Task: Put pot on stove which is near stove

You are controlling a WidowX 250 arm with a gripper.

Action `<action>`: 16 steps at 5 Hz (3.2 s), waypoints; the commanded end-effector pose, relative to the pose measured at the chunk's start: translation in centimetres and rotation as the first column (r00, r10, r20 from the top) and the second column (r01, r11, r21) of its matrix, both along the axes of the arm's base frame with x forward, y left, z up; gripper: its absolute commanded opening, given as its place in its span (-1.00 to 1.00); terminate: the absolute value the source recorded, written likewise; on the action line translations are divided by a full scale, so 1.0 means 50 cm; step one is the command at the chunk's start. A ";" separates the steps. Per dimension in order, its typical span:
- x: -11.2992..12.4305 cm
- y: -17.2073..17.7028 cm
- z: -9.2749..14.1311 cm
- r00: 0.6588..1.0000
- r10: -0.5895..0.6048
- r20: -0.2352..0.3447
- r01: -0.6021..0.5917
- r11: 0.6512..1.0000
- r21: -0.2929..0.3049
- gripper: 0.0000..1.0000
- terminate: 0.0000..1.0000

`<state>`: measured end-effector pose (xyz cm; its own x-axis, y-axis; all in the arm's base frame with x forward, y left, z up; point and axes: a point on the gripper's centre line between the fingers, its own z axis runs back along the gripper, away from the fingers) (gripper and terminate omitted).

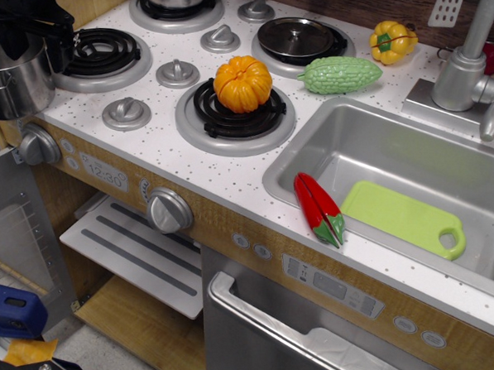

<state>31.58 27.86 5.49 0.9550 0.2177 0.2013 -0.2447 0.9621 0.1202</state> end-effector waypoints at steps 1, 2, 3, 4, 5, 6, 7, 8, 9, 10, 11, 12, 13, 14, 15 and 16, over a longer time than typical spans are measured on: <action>-0.007 0.017 0.017 0.998 0.034 0.059 -0.033 0.999 -0.004 1.00 -1.00; -0.009 0.020 0.016 0.997 0.048 0.063 -0.047 0.999 -0.025 1.00 -1.00; -0.010 0.019 0.014 0.996 0.062 0.066 -0.061 0.998 -0.022 -1.00 -1.00; -0.008 0.020 0.011 0.995 0.073 0.075 -0.070 0.997 -0.032 -1.00 -1.00; -0.002 0.020 0.017 0.994 0.071 0.082 -0.070 0.997 -0.023 -1.00 -1.00; 0.009 0.026 0.039 0.997 0.028 0.077 -0.031 0.999 0.034 -1.00 -1.00; 0.025 0.025 0.072 0.996 -0.015 0.087 0.008 0.997 0.075 -1.00 -1.00; 0.047 0.024 0.100 0.990 -0.058 0.128 0.046 0.994 0.096 -1.00 -1.00; 0.066 0.014 0.108 0.981 -0.090 0.169 0.071 0.990 0.119 -1.00 -1.00; 0.094 0.012 0.127 0.971 -0.123 0.204 0.092 0.984 0.155 -1.00 -1.00; 0.124 0.012 0.139 0.961 -0.159 0.224 0.124 0.979 0.163 -1.00 -1.00; 0.148 0.005 0.130 0.950 -0.190 0.247 0.154 0.976 0.157 -1.00 -1.00; 0.163 -0.006 0.111 0.944 -0.193 0.268 0.162 0.978 0.133 -1.00 -1.00; 0.165 -0.015 0.097 0.939 -0.196 0.284 0.168 0.978 0.120 -1.00 -1.00; 0.170 -0.030 0.102 0.935 -0.207 0.289 0.179 0.977 0.119 -1.00 -1.00; 0.169 -0.048 0.101 0.933 -0.185 0.310 0.170 0.983 0.073 1.00 -1.00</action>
